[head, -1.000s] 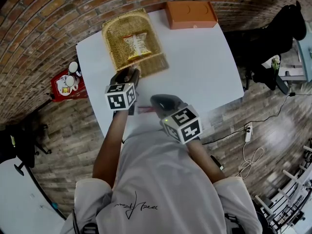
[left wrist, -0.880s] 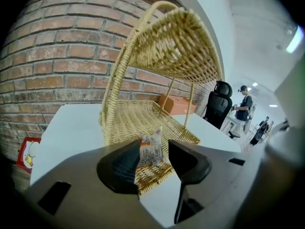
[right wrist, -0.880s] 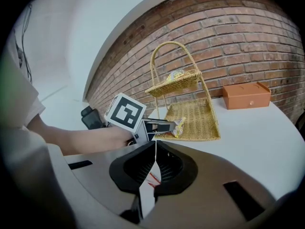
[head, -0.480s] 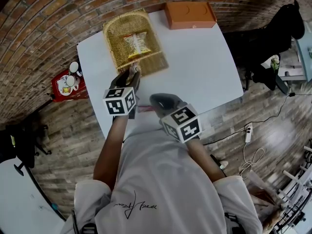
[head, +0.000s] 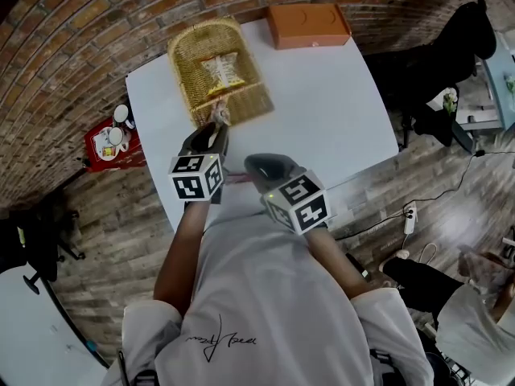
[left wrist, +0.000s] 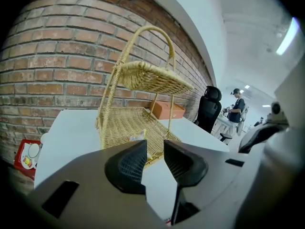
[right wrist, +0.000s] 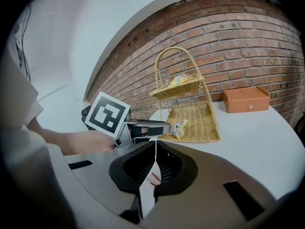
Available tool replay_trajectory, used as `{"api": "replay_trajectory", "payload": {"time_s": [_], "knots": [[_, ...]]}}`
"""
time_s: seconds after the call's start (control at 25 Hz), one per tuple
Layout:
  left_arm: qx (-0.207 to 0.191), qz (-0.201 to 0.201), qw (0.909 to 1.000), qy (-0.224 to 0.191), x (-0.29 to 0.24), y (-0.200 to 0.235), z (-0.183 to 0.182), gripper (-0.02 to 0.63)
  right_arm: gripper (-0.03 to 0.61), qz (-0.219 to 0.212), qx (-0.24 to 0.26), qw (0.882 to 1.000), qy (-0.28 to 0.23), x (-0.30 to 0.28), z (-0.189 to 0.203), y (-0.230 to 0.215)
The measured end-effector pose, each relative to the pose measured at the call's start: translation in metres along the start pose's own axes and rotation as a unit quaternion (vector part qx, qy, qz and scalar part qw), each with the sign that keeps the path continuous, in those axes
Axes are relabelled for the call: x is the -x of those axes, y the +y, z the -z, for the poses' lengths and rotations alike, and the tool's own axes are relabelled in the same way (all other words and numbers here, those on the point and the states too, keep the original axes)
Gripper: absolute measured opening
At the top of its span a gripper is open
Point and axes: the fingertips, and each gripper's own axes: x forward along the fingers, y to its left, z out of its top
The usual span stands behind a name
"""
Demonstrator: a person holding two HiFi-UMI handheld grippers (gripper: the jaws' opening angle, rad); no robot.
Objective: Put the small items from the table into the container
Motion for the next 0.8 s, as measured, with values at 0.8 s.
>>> {"api": "replay_trajectory", "payload": {"time_s": [0.8], "knots": [[0.014,0.042,0.9975,-0.056,0.040,-0.045,-0.017,0.021,0.023,0.004,0.009,1.000,-0.018,0.013,-0.004,0.000]]}}
